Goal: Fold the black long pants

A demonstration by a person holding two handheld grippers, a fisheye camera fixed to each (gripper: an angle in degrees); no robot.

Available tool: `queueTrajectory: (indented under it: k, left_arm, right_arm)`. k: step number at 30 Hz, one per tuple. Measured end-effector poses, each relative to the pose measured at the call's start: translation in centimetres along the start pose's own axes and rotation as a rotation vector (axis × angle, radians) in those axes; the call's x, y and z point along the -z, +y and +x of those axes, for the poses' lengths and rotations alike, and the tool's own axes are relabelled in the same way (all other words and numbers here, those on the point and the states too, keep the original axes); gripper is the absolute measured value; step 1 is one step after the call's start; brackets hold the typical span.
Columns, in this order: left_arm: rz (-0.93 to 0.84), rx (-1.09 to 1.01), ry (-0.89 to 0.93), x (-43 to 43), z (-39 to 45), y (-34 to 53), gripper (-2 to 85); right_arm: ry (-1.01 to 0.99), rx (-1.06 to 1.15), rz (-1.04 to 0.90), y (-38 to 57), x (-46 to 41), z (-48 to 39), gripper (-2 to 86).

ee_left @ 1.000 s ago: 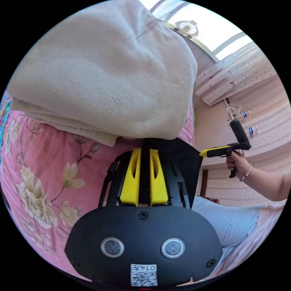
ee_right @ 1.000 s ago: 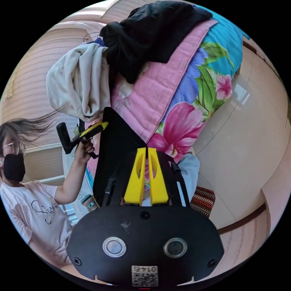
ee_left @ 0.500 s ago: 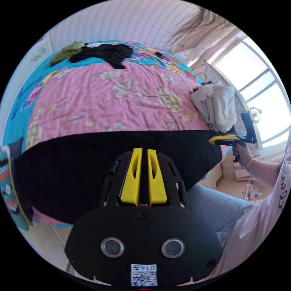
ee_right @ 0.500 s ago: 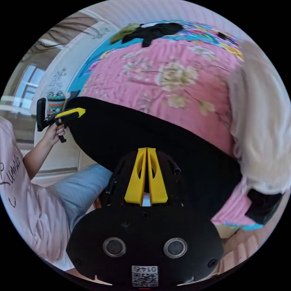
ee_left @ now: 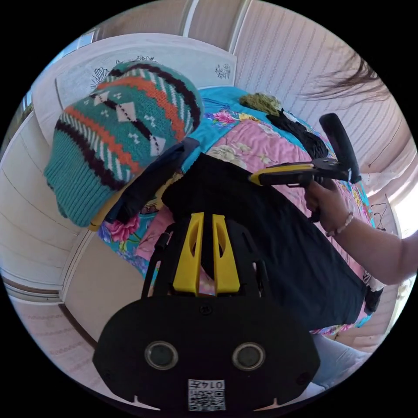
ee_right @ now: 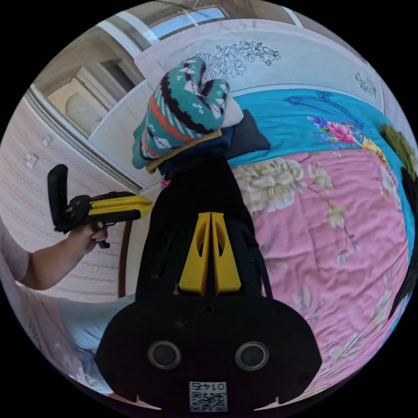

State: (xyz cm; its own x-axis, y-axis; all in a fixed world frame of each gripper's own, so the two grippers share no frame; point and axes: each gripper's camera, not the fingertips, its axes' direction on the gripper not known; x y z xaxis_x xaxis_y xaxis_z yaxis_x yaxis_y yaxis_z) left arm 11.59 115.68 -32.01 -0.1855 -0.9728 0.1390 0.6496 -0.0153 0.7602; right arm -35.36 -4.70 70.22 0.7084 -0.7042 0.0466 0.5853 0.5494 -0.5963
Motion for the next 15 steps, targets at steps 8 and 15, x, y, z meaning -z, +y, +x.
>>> queueTrajectory:
  k: [8,15]
  left_arm:
    - [-0.185,-0.100,-0.162,-6.1,-0.8,-1.7,-0.9]
    - [-0.159,-0.448,0.078,-0.2,10.8,2.5,-1.0]
  right_arm:
    - [0.096,-0.039,-0.174,-6.4,-8.6,2.9,-0.9]
    - [0.139,-0.310,0.125,11.1,9.2,9.7,-0.4]
